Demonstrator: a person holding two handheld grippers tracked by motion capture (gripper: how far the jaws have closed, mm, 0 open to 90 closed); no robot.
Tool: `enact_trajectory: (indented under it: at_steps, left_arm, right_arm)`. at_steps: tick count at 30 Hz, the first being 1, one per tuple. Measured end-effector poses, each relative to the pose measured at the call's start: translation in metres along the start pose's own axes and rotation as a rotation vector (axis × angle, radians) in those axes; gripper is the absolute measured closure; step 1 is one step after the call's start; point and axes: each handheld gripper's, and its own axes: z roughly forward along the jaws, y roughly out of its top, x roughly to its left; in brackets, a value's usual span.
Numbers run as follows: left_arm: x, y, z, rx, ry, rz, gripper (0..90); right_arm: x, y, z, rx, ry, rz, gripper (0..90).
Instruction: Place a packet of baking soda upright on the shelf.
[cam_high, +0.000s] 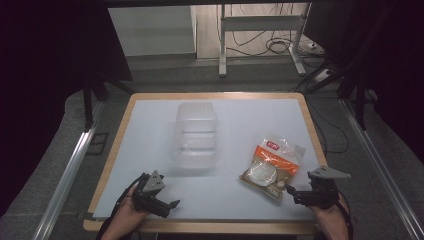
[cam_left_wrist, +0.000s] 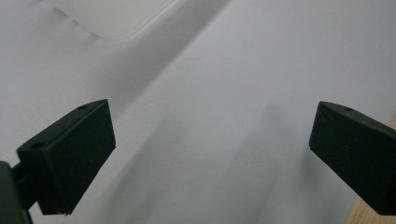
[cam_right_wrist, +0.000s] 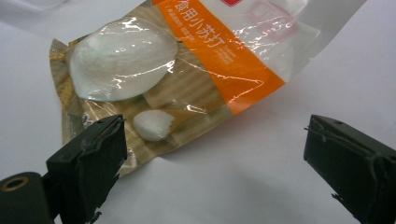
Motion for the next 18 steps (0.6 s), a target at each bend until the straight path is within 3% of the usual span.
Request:
enact_trajectory:
  at_steps: [6, 18]
  left_arm:
    - [-0.0004, -0.0001, -0.0002, -0.002, -0.004, 0.007, 0.4]
    - [-0.0011, 0.0001, 0.0003, 0.004, -0.011, 0.017, 0.5]
  right_arm:
    - [-0.0040, -0.0023, 0.0005, -0.027, 0.031, 0.029, 2.9]
    - [-0.0051, -0.0033, 0.0035, 0.004, 0.024, 0.002, 3.1]
